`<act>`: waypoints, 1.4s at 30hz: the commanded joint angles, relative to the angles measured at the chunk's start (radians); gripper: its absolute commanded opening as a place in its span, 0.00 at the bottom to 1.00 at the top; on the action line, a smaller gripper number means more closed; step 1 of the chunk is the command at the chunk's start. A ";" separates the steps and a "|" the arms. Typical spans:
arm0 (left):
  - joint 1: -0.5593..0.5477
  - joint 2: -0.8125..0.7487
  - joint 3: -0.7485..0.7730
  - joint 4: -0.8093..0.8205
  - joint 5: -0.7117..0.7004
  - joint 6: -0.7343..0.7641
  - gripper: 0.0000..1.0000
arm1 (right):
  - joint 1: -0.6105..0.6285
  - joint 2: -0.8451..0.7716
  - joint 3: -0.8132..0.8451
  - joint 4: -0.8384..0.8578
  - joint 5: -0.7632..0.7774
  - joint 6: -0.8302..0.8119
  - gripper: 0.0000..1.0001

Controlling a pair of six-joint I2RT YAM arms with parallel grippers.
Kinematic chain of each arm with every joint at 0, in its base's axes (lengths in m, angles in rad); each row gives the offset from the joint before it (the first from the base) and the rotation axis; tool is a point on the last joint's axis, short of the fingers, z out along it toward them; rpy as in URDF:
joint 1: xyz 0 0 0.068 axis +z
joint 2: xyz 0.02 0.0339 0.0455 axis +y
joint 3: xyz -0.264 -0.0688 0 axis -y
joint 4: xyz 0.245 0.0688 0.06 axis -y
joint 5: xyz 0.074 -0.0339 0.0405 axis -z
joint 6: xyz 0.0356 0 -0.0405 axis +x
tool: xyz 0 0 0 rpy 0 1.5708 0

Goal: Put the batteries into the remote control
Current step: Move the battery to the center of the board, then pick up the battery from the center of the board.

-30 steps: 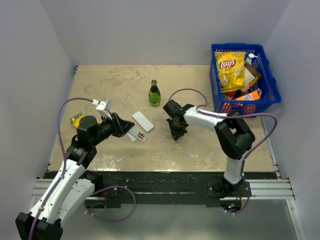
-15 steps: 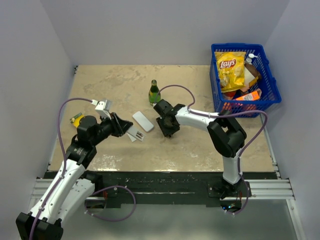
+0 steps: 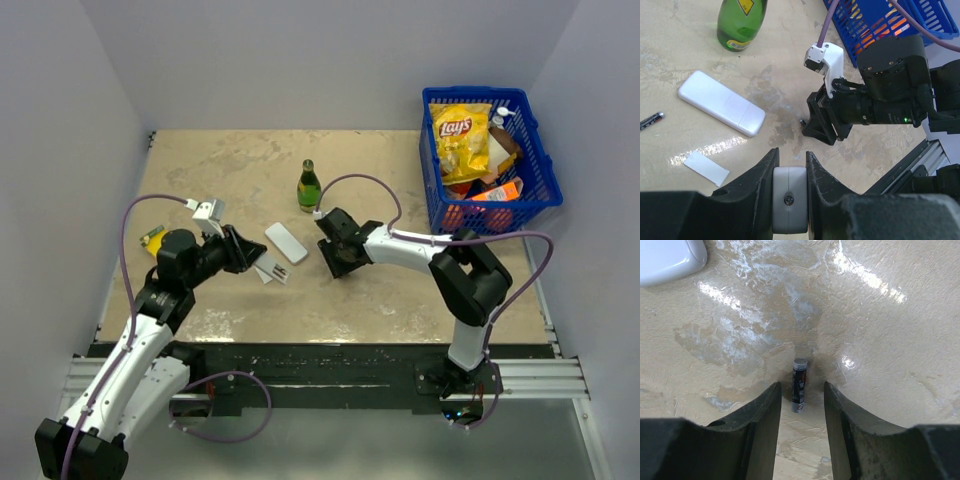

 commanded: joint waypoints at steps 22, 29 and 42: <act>0.012 0.000 -0.012 0.065 0.040 -0.009 0.00 | 0.027 0.021 -0.051 -0.111 -0.023 -0.007 0.27; 0.024 0.007 -0.032 0.095 0.065 -0.032 0.00 | 0.034 0.027 -0.050 -0.105 -0.031 -0.018 0.14; 0.030 -0.016 -0.151 0.277 0.109 -0.153 0.00 | 0.076 -0.166 -0.047 -0.105 -0.091 -0.097 0.00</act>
